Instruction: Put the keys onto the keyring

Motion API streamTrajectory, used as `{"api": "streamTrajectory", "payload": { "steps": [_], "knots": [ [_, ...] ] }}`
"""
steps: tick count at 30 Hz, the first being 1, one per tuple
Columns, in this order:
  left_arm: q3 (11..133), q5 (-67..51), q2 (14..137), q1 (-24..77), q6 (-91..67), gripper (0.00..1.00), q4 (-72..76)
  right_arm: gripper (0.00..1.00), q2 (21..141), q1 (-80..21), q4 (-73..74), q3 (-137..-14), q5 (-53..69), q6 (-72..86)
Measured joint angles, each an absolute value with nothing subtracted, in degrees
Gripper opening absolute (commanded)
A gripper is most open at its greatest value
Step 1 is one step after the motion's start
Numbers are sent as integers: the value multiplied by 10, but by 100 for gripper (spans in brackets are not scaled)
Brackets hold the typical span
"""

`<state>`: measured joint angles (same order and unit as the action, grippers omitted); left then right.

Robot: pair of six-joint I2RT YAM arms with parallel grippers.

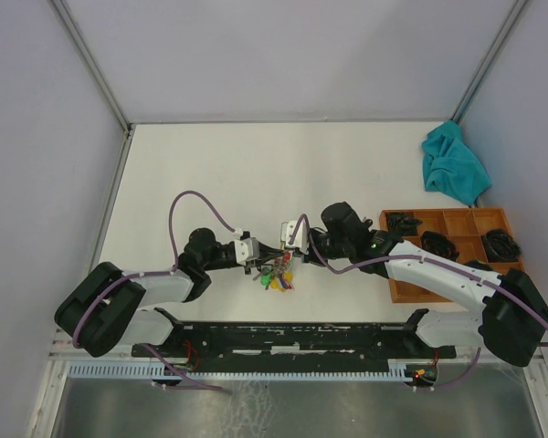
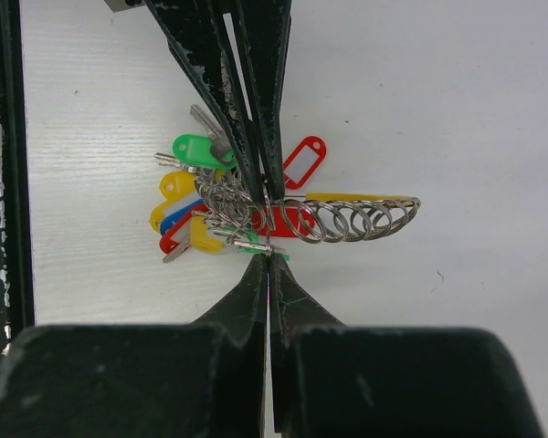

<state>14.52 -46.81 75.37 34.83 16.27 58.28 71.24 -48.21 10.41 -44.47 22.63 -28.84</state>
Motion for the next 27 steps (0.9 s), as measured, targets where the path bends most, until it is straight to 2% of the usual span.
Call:
{"api": "streamTrajectory", "payload": {
  "steps": [27],
  "knots": [
    [150, -470, 754, 348, 163, 3, 571, 1, 705, -484, 103, -445, 218, -289]
  ]
}}
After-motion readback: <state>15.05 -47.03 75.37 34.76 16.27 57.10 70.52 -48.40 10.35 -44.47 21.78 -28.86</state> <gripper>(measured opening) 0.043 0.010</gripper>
